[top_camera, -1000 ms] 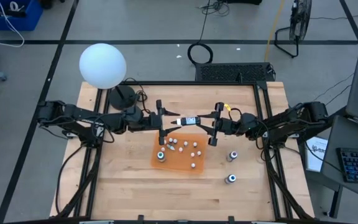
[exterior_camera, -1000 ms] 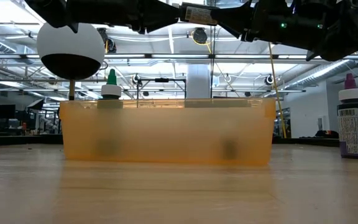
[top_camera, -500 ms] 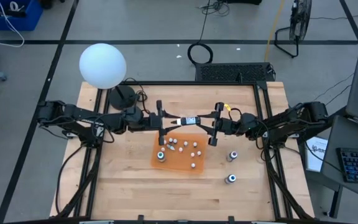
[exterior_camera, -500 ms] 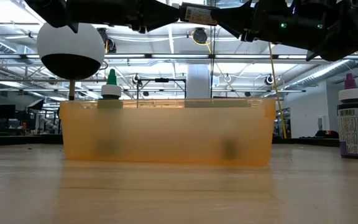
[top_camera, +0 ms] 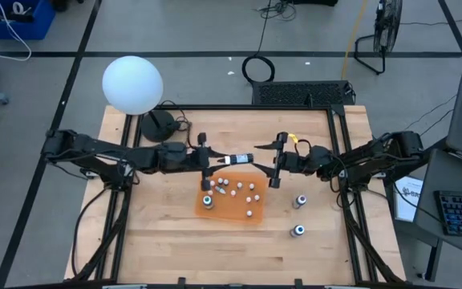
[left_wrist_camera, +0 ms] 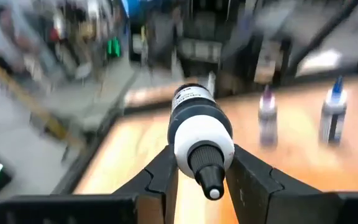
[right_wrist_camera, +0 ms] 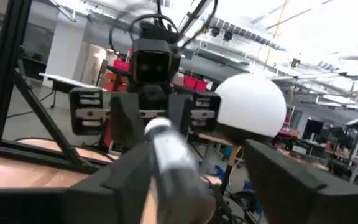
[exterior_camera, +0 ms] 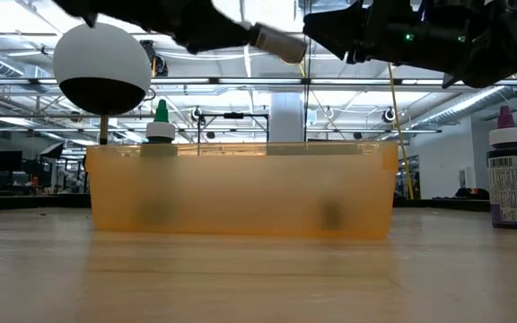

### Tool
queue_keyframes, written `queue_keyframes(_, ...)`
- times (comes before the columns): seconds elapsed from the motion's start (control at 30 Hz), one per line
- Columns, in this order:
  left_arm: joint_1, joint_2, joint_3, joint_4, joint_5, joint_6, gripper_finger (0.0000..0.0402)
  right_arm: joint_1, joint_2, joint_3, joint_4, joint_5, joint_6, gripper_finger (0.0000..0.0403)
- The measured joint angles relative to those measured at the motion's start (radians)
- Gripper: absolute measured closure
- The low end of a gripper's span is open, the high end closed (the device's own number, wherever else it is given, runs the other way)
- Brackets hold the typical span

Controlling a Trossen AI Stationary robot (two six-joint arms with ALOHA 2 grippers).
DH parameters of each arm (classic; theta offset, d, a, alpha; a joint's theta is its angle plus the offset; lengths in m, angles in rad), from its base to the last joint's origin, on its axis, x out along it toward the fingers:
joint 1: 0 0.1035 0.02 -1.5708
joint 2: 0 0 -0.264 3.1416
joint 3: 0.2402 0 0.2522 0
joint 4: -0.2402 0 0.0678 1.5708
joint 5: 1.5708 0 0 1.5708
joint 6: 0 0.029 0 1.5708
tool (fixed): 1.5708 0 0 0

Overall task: Pick & Place food coloring
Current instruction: Put the large black food coloring bottle into the orange bin

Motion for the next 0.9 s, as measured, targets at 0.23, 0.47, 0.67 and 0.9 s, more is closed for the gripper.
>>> queue_keyframes(0.23,-0.107,-0.003,0.207,-0.541,-0.122,-0.032,0.0288,0.0,0.0,0.0,-0.035,0.002,0.012,0.0102)
queue_keyframes(0.47,-0.163,0.074,0.392,-0.878,-0.055,-0.137,0.0288,0.0,0.0,-0.001,-0.048,0.004,0.013,0.0111)
queue_keyframes(0.67,-0.186,0.188,0.45,-1.008,0.033,-0.22,0.0288,0.0,0.0,-0.001,-0.059,0.004,0.013,0.0119)
queue_keyframes(0.9,-0.234,0.311,0.517,-1.149,0.042,-0.332,0.0288,0.0,0.0,-0.001,-0.072,0.004,0.013,0.012)
